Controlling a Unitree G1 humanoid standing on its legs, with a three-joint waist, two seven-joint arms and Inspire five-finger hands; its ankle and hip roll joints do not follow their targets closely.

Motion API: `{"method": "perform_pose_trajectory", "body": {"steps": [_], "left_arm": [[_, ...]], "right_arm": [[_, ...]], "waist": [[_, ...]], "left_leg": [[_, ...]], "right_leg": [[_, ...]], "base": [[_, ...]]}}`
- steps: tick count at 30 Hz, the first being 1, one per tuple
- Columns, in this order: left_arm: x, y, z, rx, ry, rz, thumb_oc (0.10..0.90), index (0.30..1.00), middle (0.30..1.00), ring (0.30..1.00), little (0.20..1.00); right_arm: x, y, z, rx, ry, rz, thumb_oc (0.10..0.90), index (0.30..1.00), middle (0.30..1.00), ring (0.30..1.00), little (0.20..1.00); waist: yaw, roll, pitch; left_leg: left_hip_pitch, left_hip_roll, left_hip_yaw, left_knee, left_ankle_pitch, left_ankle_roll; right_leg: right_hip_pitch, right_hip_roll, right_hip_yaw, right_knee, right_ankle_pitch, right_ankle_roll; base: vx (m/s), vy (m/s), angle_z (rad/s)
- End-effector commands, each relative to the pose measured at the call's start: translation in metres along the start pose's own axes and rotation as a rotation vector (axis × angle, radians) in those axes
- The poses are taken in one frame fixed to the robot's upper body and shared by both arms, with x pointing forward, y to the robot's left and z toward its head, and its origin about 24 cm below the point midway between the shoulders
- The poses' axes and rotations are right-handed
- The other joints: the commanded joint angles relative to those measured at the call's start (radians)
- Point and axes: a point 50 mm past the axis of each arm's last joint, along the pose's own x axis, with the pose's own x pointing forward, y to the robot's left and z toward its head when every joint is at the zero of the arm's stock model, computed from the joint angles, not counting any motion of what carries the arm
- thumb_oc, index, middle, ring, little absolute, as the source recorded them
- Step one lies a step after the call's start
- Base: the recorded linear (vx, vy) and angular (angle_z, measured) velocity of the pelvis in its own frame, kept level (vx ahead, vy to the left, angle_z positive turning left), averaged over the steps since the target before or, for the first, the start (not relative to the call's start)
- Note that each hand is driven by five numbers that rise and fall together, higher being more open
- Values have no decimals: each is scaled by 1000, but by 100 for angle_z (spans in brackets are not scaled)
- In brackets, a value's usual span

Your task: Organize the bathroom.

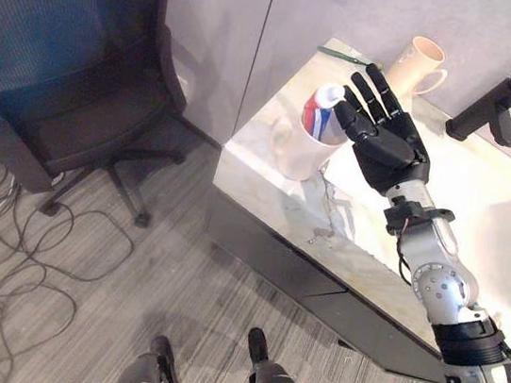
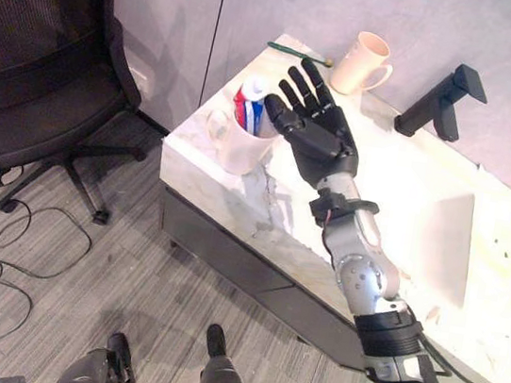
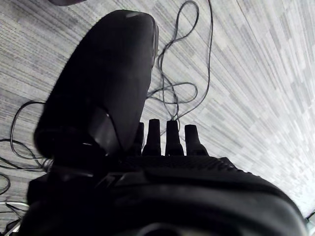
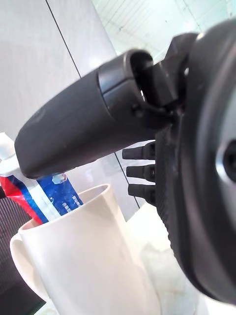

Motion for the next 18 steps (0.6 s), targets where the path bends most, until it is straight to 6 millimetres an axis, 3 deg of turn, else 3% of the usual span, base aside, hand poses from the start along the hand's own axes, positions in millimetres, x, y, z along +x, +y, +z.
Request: {"method": "perform_pose_trajectory", "body": {"steps": [1, 13, 18], "left_arm": [[11, 13, -32, 70, 97, 94, 800, 900, 900, 900, 900], [15, 16, -47, 34, 129, 108, 800, 900, 900, 900, 900], [21, 23, -30, -63, -162, 81, 800, 900, 900, 900, 900]], "right_arm": [[4, 24, 67, -51, -365, 115, 800, 900, 900, 900, 900], [-10, 5, 85, -63, -434, 13, 800, 900, 900, 900, 900], [-24, -10, 108, -132, -528, -97, 800, 900, 900, 900, 900]], "waist": [[4, 3, -56], [-20, 9, -107], [-38, 18, -159]], "left_leg": [[42, 17, -80, -7, -10, -50], [117, 6, -42, -76, 2, -54], [191, -7, -10, -147, 22, -58]], "right_leg": [[-5, -15, -77, 12, 52, 8], [50, -17, -74, -41, 60, 17], [96, -13, -70, -86, 68, 21]], "base": [[21, -12, -5], [37, -20, -8], [95, -21, -17]]}}
